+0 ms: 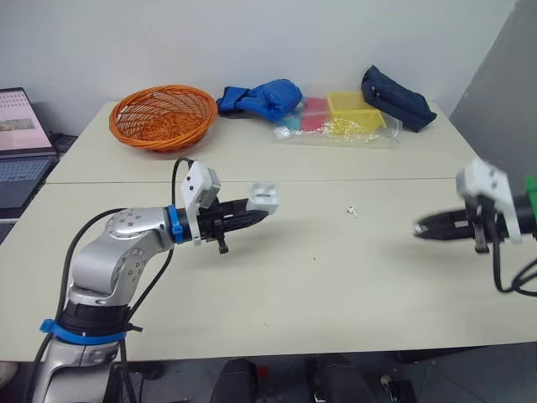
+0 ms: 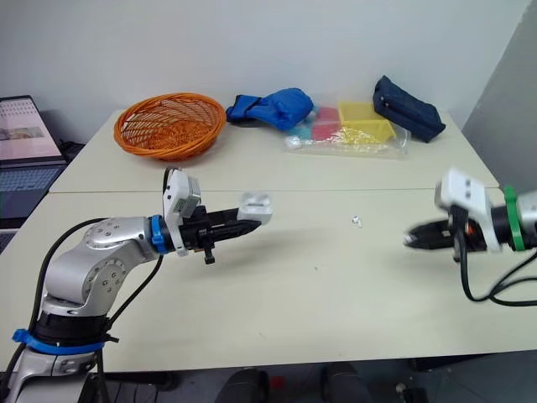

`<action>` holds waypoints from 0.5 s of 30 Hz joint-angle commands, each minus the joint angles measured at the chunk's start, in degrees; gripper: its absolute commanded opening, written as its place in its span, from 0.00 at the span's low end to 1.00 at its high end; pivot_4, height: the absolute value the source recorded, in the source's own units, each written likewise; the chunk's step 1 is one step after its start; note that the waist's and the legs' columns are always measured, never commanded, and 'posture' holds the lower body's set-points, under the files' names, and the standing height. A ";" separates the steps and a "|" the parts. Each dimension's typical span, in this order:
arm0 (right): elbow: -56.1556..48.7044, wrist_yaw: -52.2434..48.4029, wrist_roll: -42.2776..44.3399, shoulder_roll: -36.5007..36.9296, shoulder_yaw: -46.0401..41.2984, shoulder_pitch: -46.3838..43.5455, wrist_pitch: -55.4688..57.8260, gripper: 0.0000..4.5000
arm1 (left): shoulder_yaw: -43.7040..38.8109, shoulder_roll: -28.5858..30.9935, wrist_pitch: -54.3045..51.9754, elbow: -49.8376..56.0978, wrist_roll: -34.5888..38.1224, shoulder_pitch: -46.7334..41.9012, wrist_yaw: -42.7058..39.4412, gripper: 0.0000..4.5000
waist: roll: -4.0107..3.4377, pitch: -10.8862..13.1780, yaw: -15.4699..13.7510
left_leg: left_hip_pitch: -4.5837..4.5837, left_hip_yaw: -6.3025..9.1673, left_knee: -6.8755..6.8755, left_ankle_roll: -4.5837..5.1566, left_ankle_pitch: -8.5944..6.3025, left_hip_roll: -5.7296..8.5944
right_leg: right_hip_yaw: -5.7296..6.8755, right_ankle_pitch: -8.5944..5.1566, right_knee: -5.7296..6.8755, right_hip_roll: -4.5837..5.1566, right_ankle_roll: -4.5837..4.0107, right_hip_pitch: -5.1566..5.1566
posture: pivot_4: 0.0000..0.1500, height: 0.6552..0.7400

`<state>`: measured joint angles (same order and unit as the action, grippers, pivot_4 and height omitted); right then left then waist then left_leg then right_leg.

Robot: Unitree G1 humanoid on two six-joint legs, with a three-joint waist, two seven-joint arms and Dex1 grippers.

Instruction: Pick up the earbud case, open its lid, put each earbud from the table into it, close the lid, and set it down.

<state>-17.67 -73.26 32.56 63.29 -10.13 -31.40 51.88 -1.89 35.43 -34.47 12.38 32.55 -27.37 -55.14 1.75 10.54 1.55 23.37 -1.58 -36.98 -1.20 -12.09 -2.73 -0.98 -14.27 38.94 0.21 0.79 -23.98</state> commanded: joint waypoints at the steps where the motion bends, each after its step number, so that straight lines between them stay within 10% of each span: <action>1: -4.43 16.27 16.41 -11.39 -9.18 -11.68 19.93 0.09 | -0.48 -4.57 4.21 -2.07 -0.54 -4.34 3.06 0.17 | 0.03 -0.02 -0.08 | 0.03 -0.01 -0.01 0.00 0.00 0.02 | -0.01 0.00 -0.02 0.02 0.01 0.00 | 1.00 1.00; 15: -14.71 61.04 6.98 -52.56 -3.63 -16.56 4.05 0.09 | 4.04 -24.31 23.53 -13.18 -10.85 -13.74 13.22 0.17 | 0.03 -0.05 -0.04 | 0.60 0.01 -0.02 0.02 0.00 0.07 | -0.03 0.07 -0.18 0.06 0.13 -0.34 | 1.00 1.00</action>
<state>-31.05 -14.67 41.65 11.18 -14.59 -47.69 60.17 1.89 11.53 -13.75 -1.43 22.80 -40.19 -42.42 1.78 10.48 1.51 23.96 -1.57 -36.99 -1.18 -12.09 -2.66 -1.00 -14.20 38.76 0.27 0.92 -24.32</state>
